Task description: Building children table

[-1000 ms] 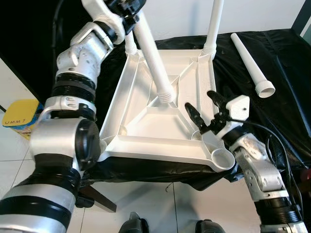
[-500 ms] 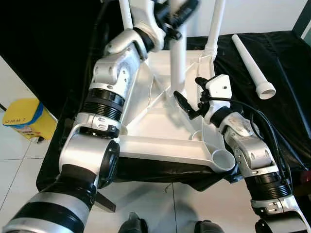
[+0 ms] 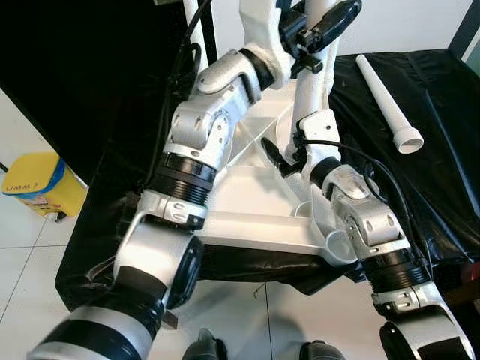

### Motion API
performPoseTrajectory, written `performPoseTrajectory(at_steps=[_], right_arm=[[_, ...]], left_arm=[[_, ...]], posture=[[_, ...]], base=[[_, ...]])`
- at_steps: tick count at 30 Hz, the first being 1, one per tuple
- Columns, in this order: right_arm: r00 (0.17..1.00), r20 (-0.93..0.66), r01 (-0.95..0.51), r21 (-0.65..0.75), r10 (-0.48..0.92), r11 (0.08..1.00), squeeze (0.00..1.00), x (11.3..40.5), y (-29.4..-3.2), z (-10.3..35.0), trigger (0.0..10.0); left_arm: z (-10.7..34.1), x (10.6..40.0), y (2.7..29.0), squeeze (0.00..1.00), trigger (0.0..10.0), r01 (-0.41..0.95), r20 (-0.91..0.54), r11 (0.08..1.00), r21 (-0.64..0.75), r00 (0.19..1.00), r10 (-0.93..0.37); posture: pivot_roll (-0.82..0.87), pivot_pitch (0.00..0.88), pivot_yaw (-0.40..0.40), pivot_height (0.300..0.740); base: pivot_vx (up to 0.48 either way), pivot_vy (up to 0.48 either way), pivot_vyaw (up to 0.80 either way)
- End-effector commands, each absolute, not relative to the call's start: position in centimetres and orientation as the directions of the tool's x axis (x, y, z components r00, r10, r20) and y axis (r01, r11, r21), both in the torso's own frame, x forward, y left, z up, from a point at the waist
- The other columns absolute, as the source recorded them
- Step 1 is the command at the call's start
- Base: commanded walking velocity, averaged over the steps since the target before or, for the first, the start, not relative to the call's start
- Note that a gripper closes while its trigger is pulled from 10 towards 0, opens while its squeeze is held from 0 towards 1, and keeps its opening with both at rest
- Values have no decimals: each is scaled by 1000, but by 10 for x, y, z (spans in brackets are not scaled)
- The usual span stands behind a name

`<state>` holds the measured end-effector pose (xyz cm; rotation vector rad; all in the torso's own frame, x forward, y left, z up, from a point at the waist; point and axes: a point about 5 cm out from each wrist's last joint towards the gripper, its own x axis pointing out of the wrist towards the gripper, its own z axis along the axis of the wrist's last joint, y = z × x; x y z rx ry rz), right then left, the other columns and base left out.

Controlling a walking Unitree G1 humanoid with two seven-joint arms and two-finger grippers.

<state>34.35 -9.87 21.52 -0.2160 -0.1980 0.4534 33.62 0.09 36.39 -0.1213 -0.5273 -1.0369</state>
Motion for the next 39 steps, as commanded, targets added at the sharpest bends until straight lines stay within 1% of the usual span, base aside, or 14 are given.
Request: performPoseTrajectory(at_steps=[1, 6, 12, 13, 15, 16, 18, 19, 26, 34, 35, 37, 38, 39], right_arm=[[875, 138, -422, -254, 464, 870, 0, 345, -93, 216, 10000], [870, 169, -415, -256, 463, 873, 0, 346, -92, 221, 10000], [864, 190, -415, -253, 466, 874, 0, 345, -91, 223, 10000], [862, 197, -415, -252, 466, 874, 0, 345, -91, 224, 7412], [863, 201, -413, -249, 464, 876, 0, 345, -91, 224, 7412], [864, 203, -412, -245, 462, 878, 0, 346, -91, 224, 4431], [864, 204, -411, -243, 461, 879, 0, 346, -91, 224, 4431], [864, 206, -412, -236, 459, 880, 0, 346, -92, 224, 0], [872, 197, -412, -197, 448, 890, 0, 345, -93, 219, 0], [889, 197, -387, -156, 413, 909, 0, 347, -96, 218, 0], [896, 196, -376, -138, 398, 916, 0, 348, -97, 218, 2784], [900, 195, -371, -130, 390, 920, 0, 348, -98, 218, 2784], [906, 192, -360, -121, 378, 925, 0, 349, -99, 217, 10000], [911, 190, -350, -113, 366, 930, 0, 349, -100, 217, 10000]], left_arm=[[367, 327, -9, 0, 10000, 870, 474, 465, 167, 343, -811], [363, 323, -13, 0, 10000, 874, 465, 455, 172, 335, -819], [361, 322, -14, 0, 10000, 873, 457, 459, 168, 344, -821], [359, 323, -13, 0, 10000, 871, 453, 462, 165, 349, -820], [358, 324, -13, 0, 10000, 871, 451, 463, 164, 351, -821], [357, 324, -13, 0, 10000, 871, 448, 463, 162, 353, -821], [357, 324, -13, 0, 10000, 871, 447, 463, 162, 353, -822], [356, 324, -13, 0, 10000, 872, 447, 463, 161, 354, -822], [356, 320, -18, 0, 10000, 873, 444, 460, 164, 351, -824], [356, 321, -15, 0, 10000, 876, 448, 455, 162, 346, -825], [357, 320, -15, 1000, 10000, 879, 453, 451, 156, 342, -823], [357, 320, -15, 1000, 10000, 881, 455, 449, 152, 341, -823], [357, 320, -14, 1000, 10000, 884, 459, 444, 147, 336, -822], [357, 320, -14, 1000, 10000, 886, 464, 441, 141, 334, -820]], posture=[[-97, 45, 47, 740], [-95, 44, 50, 740], [-95, 45, 54, 740], [-95, 46, 54, 740], [-95, 46, 54, 740], [-95, 46, 54, 740], [-95, 47, 53, 740], [-95, 47, 53, 740], [-91, 47, 51, 740], [-87, 43, 50, 740], [-86, 43, 52, 740], [-86, 43, 52, 740], [-86, 43, 52, 740], [-86, 44, 53, 740]], base=[[0, 0, 0], [0, 0, 0], [0, 0, 0], [0, 0, 0], [0, 0, 0], [0, 0, 0], [0, 0, 0], [0, 0, 0], [0, 0, 0], [0, 0, 0], [0, 0, 0], [0, 0, 0], [0, 0, 0], [0, 0, 0]])
